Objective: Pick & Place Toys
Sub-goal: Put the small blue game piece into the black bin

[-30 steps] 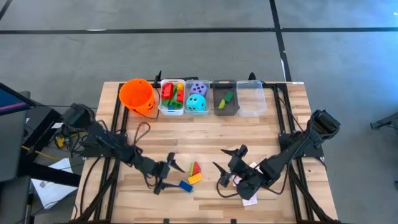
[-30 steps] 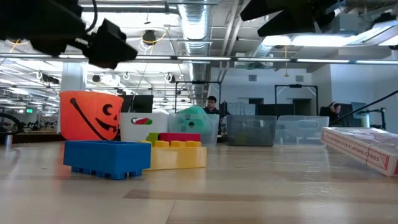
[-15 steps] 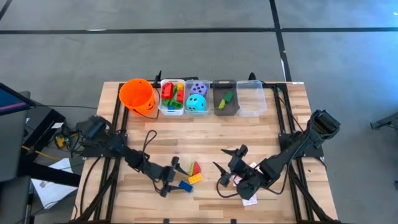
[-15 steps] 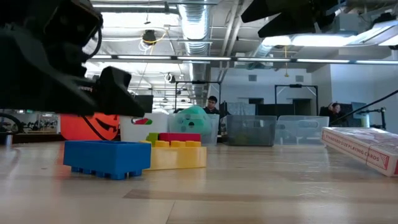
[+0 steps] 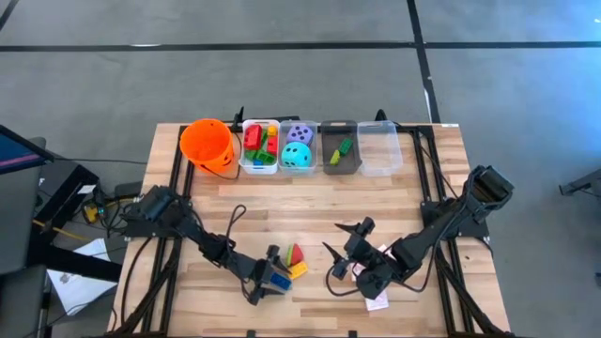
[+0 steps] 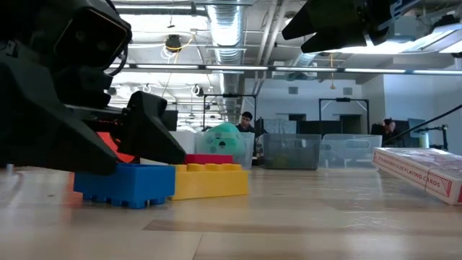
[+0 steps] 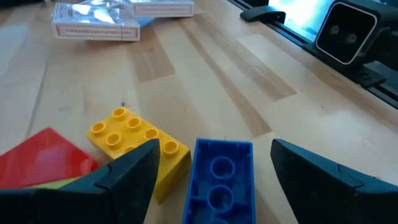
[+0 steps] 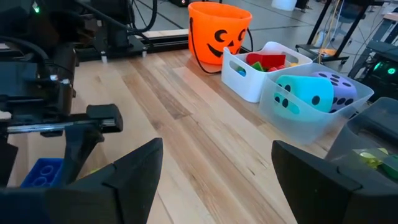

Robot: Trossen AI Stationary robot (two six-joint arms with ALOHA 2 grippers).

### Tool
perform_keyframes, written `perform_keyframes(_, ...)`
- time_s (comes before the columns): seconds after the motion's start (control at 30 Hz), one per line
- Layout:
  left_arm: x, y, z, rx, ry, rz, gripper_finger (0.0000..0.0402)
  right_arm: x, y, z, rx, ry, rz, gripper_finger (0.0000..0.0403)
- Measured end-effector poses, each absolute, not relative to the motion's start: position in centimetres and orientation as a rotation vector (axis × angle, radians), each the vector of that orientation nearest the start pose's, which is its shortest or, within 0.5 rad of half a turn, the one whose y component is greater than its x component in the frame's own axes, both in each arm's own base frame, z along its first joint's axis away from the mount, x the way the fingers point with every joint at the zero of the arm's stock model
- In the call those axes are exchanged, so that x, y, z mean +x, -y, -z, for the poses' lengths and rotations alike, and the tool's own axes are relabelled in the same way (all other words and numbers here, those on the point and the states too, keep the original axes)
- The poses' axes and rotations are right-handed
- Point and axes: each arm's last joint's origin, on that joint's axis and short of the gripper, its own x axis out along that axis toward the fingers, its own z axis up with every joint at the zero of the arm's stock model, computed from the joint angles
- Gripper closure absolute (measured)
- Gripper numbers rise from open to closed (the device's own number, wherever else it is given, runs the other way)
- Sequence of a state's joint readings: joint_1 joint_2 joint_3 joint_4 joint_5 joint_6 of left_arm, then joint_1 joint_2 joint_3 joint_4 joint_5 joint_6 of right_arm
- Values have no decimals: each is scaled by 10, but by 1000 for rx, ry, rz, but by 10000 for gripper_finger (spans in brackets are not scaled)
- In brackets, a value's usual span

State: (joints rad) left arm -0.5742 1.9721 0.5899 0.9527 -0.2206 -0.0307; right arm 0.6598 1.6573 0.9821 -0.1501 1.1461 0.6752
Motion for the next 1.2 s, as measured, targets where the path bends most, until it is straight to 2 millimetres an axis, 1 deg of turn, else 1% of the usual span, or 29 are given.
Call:
perform_keyframes(0.33,267,168,-72,156,-438,343,103,273,-178,-201,14,-331,596,109)
perform_keyframes(0.67,254,185,-71,171,-438,415,103,273,-178,-201,14,-333,594,109)
perform_keyframes(0.87,253,187,-71,175,-432,426,103,273,-178,-201,14,-333,595,109)
perform_keyframes(0.93,253,187,-71,203,-430,433,103,273,-178,-201,14,-333,595,109)
perform_keyframes(1.07,253,187,-69,328,-413,463,103,273,-178,-200,12,-335,595,109)
perform_keyframes(1.2,256,183,-71,327,-395,458,103,272,-178,-200,1,-342,597,109)
